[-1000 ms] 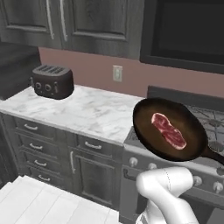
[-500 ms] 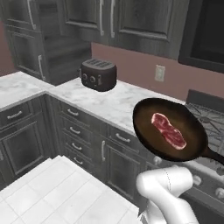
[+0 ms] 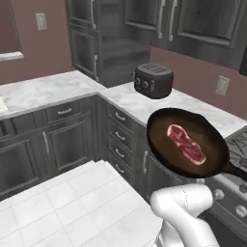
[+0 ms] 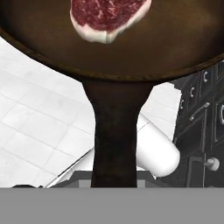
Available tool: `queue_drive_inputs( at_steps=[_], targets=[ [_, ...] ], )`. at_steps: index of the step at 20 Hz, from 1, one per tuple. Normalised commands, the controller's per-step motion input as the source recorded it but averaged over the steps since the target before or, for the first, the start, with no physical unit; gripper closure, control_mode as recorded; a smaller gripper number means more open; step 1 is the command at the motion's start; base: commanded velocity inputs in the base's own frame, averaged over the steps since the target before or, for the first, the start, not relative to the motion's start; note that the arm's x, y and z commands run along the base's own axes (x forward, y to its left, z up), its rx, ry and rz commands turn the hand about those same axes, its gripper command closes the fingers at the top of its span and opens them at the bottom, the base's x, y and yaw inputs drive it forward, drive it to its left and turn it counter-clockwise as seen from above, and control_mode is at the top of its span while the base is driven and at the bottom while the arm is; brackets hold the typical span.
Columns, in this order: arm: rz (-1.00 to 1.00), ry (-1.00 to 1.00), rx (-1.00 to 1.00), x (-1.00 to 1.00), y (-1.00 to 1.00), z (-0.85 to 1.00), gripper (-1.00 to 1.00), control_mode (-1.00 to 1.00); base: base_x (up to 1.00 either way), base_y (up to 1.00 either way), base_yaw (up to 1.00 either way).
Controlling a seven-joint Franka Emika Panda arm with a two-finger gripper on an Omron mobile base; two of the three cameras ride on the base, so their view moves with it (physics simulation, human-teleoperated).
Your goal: Pick up the pan with the steak in it and place it on the dining table. Then place the steak on the plate.
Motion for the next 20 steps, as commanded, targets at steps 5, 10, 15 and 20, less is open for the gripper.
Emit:
queue_drive_inputs(
  at_steps=[5,10,15,20],
  targets=[
    [0.0,0.0,0.0,0.0,0.0,0.0,1.0,1.0,-0.04,0.37,0.41],
    [0.0,0.0,0.0,0.0,0.0,0.0,1.0,1.0,-0.05,0.39,0.41],
    [0.0,0.0,0.0,0.0,0.0,0.0,1.0,1.0,0.0,0.11,0.48],
    [0.0,0.0,0.0,0.0,0.0,0.0,1.0,1.0,0.0,0.01,0.5]
  ],
)
